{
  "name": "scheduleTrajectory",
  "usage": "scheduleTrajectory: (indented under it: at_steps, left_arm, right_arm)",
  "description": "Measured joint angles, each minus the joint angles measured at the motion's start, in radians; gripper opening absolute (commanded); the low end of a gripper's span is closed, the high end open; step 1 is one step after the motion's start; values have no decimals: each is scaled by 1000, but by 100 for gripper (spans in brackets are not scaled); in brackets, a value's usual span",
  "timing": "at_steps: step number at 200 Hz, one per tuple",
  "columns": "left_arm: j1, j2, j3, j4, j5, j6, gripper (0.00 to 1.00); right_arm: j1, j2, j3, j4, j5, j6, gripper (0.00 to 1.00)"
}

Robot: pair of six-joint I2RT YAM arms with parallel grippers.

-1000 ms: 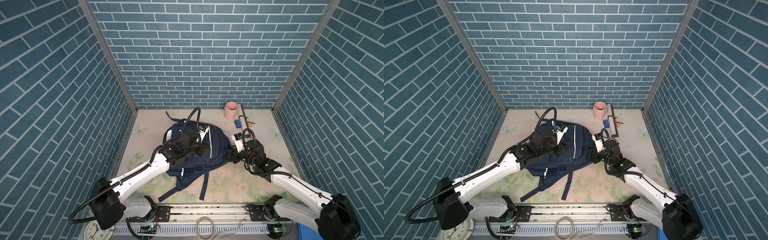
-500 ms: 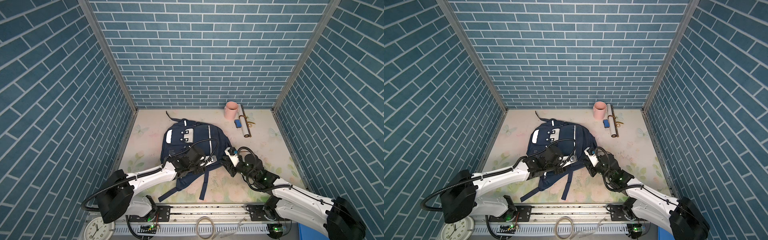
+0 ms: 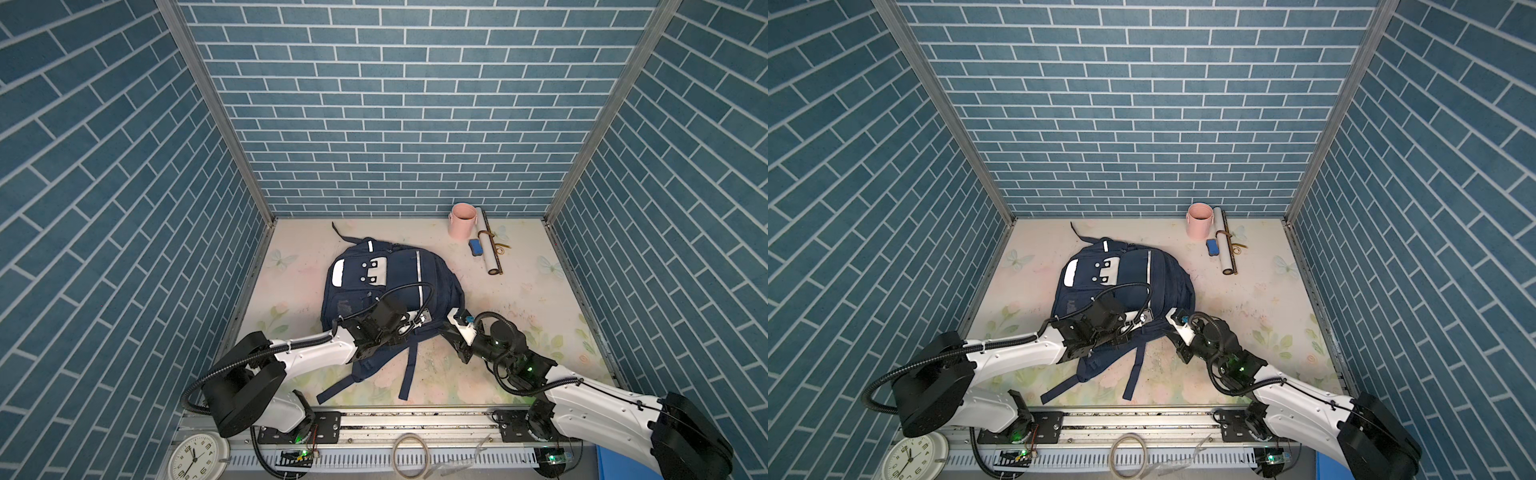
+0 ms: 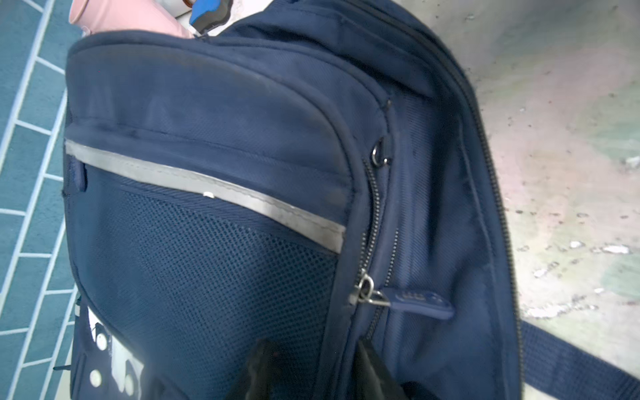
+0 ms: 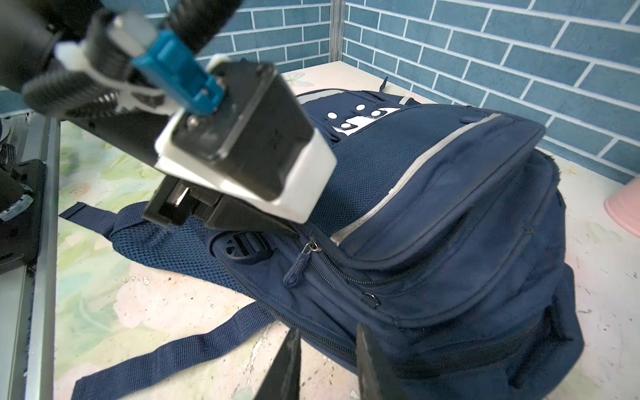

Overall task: Pack the student bag
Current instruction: 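Grasp the zipper pull with the right gripper while left holds the pocket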

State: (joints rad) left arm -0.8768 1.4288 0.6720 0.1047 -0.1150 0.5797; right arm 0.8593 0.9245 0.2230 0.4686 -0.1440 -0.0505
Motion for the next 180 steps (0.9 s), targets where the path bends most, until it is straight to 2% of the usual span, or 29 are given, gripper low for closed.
scheduleTrajectory:
  at_steps: [19,46,99,108,120,126,180]
  left_arm:
    - [3,21,1,16,6,-12,32]
    - [9,47,10,28,24,-42,19]
    - [37,54,41,20,88,-116,16]
    - [47,49,41,18,108,-126,21]
    - [59,43,42,12,126,-144,44]
    - [63,40,44,10,132,-144,49]
    - [118,-29,48,-11,138,-188,56]
  right_arm:
    - [27,1,-15,27,16,-36,31]
    - [55,21,-28,69,41,-79,31]
    - [76,138,-28,177,77,-123,31]
    - [80,165,-27,198,85,-128,32]
    - [85,196,-27,220,92,-132,33]
    - [86,214,-27,233,94,-134,33]
    - [97,351,18,303,95,-134,39]
